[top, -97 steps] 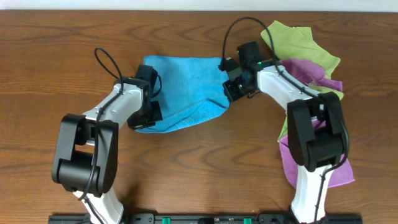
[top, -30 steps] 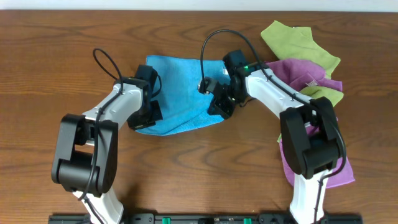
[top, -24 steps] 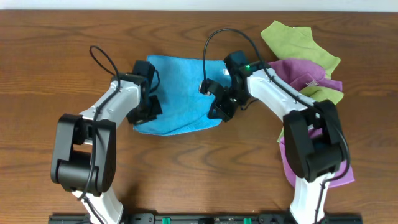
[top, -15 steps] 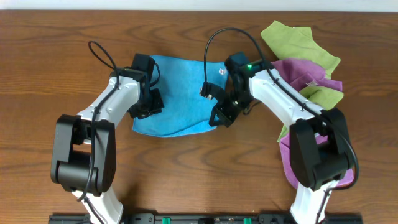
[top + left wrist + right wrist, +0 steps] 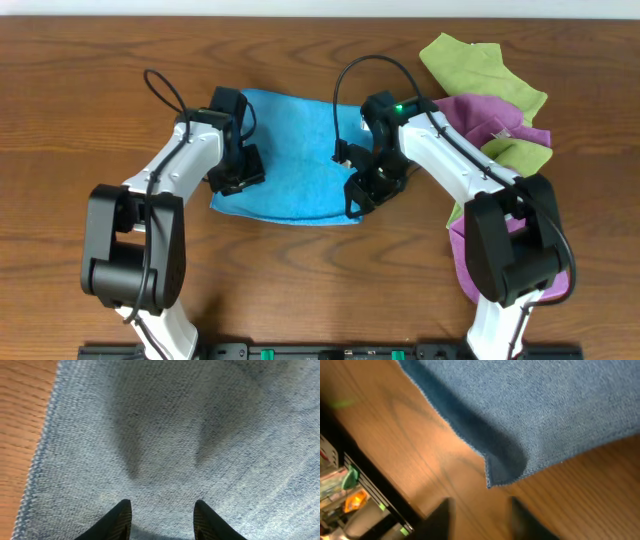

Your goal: Fold the cloth

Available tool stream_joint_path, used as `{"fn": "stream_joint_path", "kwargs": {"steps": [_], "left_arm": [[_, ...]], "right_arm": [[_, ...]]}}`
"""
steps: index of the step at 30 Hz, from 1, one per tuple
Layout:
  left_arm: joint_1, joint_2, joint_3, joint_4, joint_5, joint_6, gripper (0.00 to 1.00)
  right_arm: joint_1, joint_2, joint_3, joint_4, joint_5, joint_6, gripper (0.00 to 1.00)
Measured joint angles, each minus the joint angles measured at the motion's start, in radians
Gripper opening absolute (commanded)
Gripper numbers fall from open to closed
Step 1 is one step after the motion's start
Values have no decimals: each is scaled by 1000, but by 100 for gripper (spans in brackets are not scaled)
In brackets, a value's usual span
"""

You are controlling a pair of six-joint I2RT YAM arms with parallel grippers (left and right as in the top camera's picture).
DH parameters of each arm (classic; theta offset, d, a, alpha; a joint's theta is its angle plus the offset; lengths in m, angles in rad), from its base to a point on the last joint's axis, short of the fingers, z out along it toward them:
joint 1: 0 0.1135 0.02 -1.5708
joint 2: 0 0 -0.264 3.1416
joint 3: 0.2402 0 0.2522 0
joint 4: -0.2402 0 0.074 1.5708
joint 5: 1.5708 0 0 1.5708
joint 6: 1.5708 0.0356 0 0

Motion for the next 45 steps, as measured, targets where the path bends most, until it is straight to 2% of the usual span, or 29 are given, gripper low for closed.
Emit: {"fn": "stream_joint_path", "kwargs": {"steps": [11,19,45], "left_arm": [[8,0,0,-10,18,0,41],[19,0,0,-17,22,5,41],[21,0,0,-18,22,25,42]], "right_arm": [[48,0,-11,124,5,38,2],[93,0,-120,245,74,90,2],[151,-4,-175,158,29,151,1]]}}
